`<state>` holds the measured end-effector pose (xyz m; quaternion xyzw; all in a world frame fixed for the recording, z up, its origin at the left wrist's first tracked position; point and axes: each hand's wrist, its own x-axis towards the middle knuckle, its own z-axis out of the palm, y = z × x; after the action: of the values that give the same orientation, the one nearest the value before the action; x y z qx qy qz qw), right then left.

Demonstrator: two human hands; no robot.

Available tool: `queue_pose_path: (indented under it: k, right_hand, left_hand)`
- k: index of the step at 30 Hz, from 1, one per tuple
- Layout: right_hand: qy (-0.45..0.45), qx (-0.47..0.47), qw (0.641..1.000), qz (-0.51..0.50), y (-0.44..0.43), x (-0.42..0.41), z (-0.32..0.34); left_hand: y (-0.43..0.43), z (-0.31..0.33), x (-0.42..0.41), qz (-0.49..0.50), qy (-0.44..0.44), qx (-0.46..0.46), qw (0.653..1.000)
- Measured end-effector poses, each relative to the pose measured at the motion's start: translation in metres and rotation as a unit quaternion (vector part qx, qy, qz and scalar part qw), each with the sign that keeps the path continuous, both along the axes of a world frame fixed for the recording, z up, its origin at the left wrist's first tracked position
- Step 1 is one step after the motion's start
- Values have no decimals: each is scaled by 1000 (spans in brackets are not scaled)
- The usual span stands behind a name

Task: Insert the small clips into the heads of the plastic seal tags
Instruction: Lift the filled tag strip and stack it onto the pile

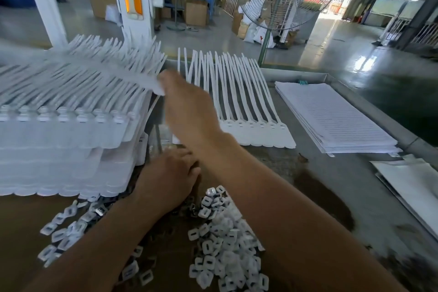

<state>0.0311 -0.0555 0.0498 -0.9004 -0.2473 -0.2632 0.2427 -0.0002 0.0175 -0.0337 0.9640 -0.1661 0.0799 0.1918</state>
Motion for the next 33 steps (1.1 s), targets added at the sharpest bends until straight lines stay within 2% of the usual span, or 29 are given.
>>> queue_pose_path:
  k: [2, 4, 7, 9, 11, 14, 17, 19, 23, 25, 28, 30, 33]
  right_hand:
    - [29, 112, 991, -66, -16, 8, 6]
    - [80, 206, 968, -122, -33, 12, 6]
    - [170, 303, 923, -165, -56, 11, -6]
    - [238, 328, 901, -157, -66, 4, -17]
    - [300, 316, 890, -135, -68, -8, -29]
    - [352, 297, 879, -120, -66, -23, -41]
    - [410, 354, 838, -59, -64, -35, -44]
    - [431, 373, 821, -34, -63, -40, -47]
    - [480, 323, 815, 2, -68, -40, -55]
    - [513, 335, 790, 14, -76, -40, -53]
    - [504, 427, 750, -11, -95, -37, -46]
    - [454, 524, 718, -59, -111, -31, -40]
    - [335, 693, 626, -125, -145, -24, -30]
  left_hand:
    - [-1, -1, 0, -11, -9, -29, 999]
    - [-1, 1, 1, 14, -9, -66, 998]
    - [1, 9, 2, 48, -53, -165, 984]
    - [3, 12, 2, 57, -19, -258, 964]
    - [4, 12, 3, 42, 82, -379, 921]
    - [3, 11, 7, 39, 230, -532, 814]
    - [4, 11, 14, 72, 290, -598, 744]
    - [4, 10, 17, 81, 302, -628, 713]
    - [4, 12, 17, 79, 294, -646, 700]
    - [4, 14, 16, 66, 281, -666, 688]
    - [5, 18, 15, 48, 248, -682, 686]
    - [6, 19, 15, 45, 232, -679, 695]
    - [7, 18, 15, 41, 205, -669, 713]
